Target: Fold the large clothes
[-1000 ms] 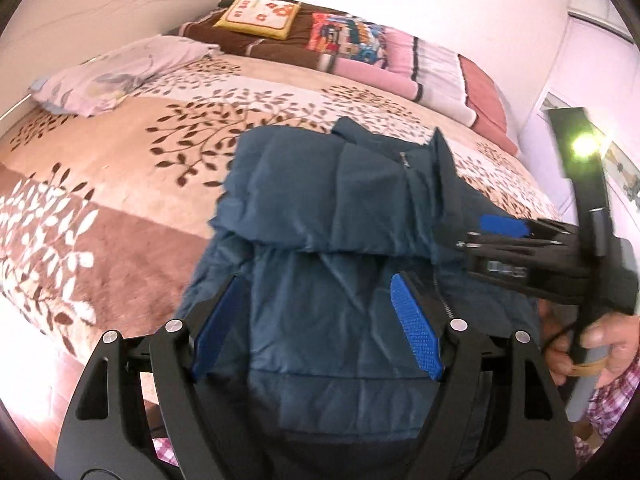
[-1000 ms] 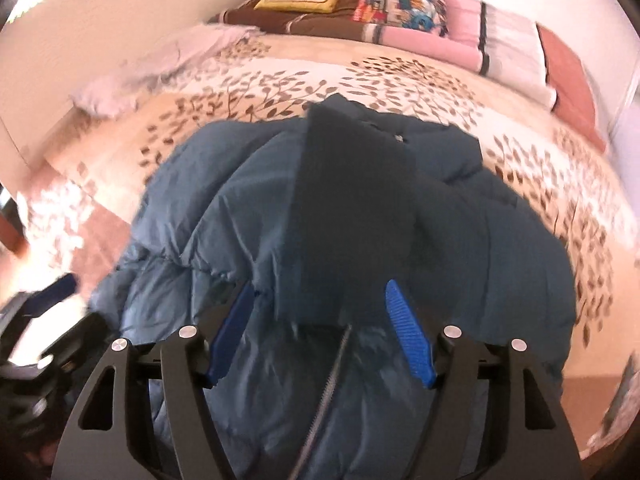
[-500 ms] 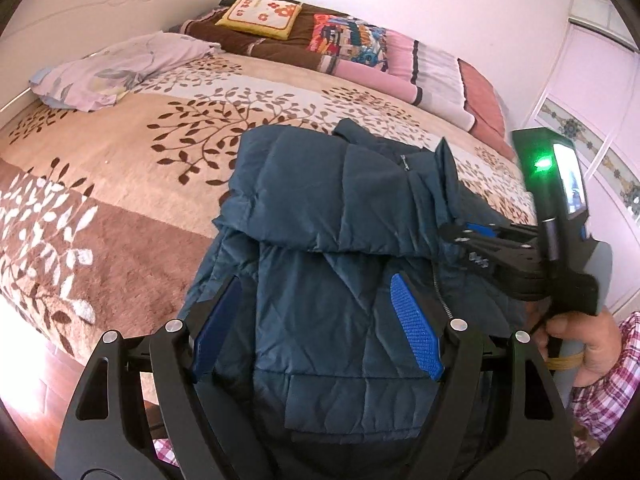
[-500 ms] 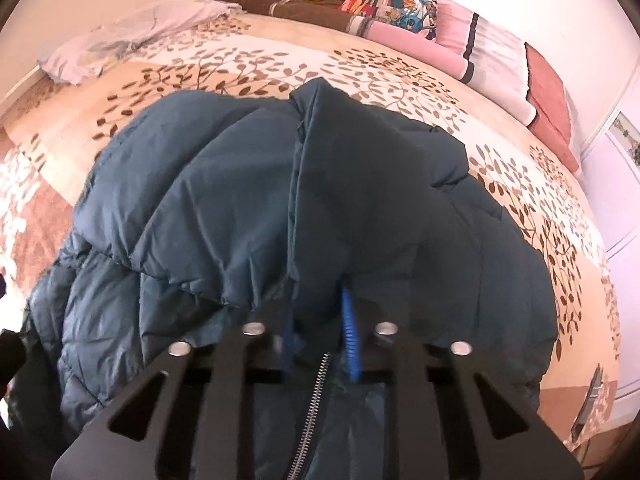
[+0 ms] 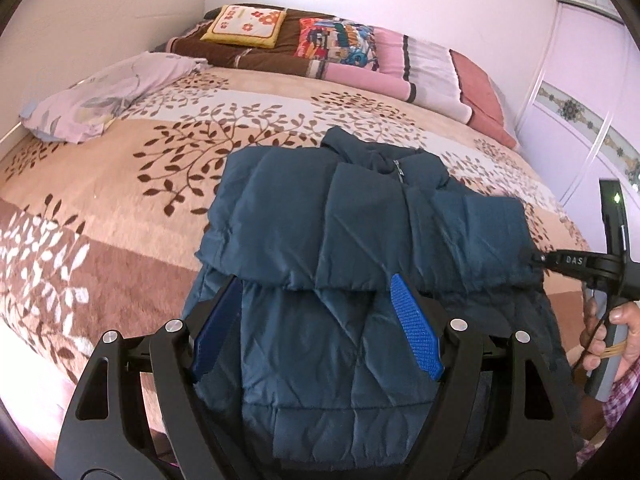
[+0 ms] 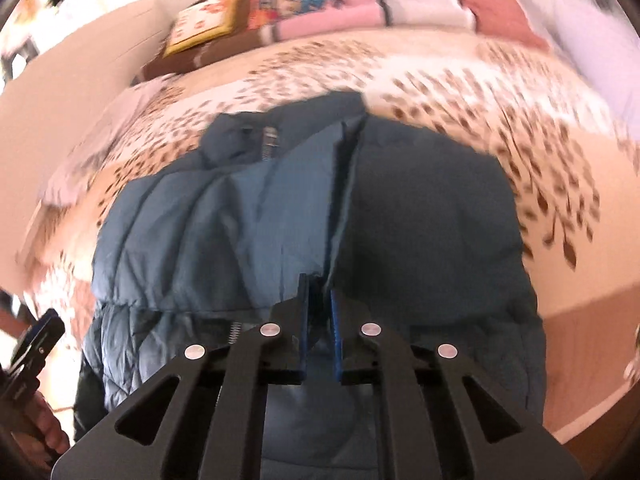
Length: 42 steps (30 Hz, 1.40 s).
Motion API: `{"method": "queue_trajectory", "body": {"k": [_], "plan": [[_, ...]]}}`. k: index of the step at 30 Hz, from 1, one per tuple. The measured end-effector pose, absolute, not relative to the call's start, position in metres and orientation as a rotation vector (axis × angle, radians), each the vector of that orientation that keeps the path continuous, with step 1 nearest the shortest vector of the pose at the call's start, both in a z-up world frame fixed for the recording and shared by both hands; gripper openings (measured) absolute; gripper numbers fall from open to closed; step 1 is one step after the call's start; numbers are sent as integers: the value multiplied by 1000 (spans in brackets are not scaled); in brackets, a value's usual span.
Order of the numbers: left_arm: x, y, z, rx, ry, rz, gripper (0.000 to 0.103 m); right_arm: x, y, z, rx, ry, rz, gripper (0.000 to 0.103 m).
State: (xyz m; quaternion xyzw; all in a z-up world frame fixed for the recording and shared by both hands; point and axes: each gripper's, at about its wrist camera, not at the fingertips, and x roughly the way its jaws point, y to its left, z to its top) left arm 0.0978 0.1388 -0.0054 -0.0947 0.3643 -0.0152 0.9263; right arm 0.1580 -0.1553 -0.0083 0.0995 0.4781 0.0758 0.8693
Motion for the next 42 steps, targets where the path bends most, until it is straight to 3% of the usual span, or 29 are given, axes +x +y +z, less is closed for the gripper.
{"method": "queue_trajectory", "body": {"k": [4, 5, 9, 10, 16, 18, 20, 21, 23, 42], "plan": [[111, 141, -5, -155, 754, -2, 76, 165, -180, -30, 355, 1084, 195, 11], [114, 142, -5, -145, 755, 7, 76, 167, -183, -32, 378, 1094, 202, 15], [128, 152, -5, -111, 755, 50, 76, 166, -196, -36, 455, 1099, 235, 52], [132, 157, -5, -104, 755, 68, 76, 163, -199, -35, 471, 1090, 243, 57], [149, 189, -13, -122, 765, 163, 76, 161, -206, -44, 471, 1090, 237, 60], [153, 197, -17, -139, 776, 182, 76, 162, -203, -48, 466, 1090, 243, 53], [158, 202, -23, -145, 786, 199, 76, 165, -196, -52, 452, 1100, 263, 35], [162, 202, -26, -142, 794, 207, 76, 165, -193, -53, 442, 1102, 265, 16], [168, 200, -32, -128, 810, 205, 76, 164, -191, -51, 428, 1090, 254, 7], [195, 173, -67, -65, 914, 191, 76, 156, -212, -67, 456, 1144, 207, 6]]}}
